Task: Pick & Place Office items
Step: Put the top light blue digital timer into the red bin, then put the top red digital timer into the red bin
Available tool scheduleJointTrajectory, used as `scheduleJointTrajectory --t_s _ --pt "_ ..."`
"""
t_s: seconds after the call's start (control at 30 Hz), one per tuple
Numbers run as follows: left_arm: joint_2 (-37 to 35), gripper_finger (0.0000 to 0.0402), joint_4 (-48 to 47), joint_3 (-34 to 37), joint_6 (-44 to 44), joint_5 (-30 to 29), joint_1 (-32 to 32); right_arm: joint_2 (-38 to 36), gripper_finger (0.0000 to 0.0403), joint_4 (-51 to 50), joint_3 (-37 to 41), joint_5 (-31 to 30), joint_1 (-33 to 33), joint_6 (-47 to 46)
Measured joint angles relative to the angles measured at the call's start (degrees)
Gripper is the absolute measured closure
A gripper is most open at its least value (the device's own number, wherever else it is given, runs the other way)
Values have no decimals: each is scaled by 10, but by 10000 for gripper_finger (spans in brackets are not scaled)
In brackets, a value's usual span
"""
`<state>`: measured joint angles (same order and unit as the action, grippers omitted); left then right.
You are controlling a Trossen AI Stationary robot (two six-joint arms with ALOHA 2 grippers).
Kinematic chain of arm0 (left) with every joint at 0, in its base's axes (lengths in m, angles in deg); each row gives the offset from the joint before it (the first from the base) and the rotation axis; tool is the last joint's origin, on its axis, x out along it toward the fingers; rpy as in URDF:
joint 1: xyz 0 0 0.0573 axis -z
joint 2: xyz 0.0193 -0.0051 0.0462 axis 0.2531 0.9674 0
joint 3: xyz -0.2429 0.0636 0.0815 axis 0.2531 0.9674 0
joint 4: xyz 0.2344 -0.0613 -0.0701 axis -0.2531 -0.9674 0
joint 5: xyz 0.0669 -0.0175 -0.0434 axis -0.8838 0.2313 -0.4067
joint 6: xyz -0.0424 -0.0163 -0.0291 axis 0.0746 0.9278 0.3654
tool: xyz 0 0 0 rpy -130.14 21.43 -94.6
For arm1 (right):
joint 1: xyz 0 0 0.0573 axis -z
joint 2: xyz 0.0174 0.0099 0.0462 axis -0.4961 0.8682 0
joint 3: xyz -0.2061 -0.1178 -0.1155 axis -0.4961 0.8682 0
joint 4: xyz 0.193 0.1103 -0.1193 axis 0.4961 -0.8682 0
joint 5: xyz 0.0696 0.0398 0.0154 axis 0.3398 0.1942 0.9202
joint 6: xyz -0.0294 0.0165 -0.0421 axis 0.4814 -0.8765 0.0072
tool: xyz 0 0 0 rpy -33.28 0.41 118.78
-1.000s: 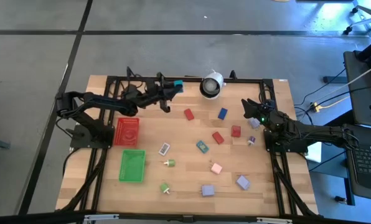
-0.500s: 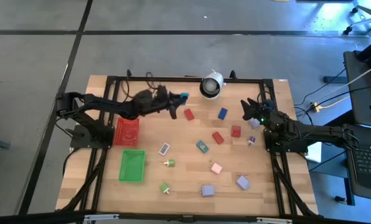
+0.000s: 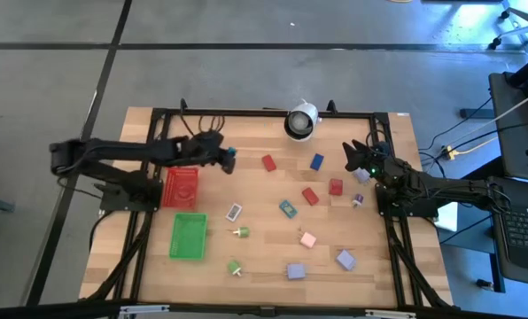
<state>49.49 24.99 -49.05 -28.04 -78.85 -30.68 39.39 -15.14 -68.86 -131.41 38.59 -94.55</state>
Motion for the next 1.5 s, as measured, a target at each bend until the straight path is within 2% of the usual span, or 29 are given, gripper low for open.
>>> scheduleJointTrajectory --t_s 0.13,0.27,0.43,0.6,0.9,1.2,1.33,1.5 --pt "-63 348 -173 0 49 0 29 0 111 0 0 0 0 0" --pt "-104 348 -298 0 98 -10 67 0 111 0 0 0 0 0" --pt "-122 348 -420 0 170 -31 107 0 111 0 0 0 0 0" --pt "-123 347 -512 2 184 -31 128 0 111 0 0 0 0 0" --pt "-121 345 -478 82 206 -15 130 0 111 0 0 0 0 0" --pt "-121 344 -450 99 208 -14 128 0 111 0 0 0 0 0" --pt "-121 327 -450 99 208 -14 128 0 111 0 0 0 0 0" --pt "-121 287 -450 99 208 -14 128 0 111 0 0 0 0 0"
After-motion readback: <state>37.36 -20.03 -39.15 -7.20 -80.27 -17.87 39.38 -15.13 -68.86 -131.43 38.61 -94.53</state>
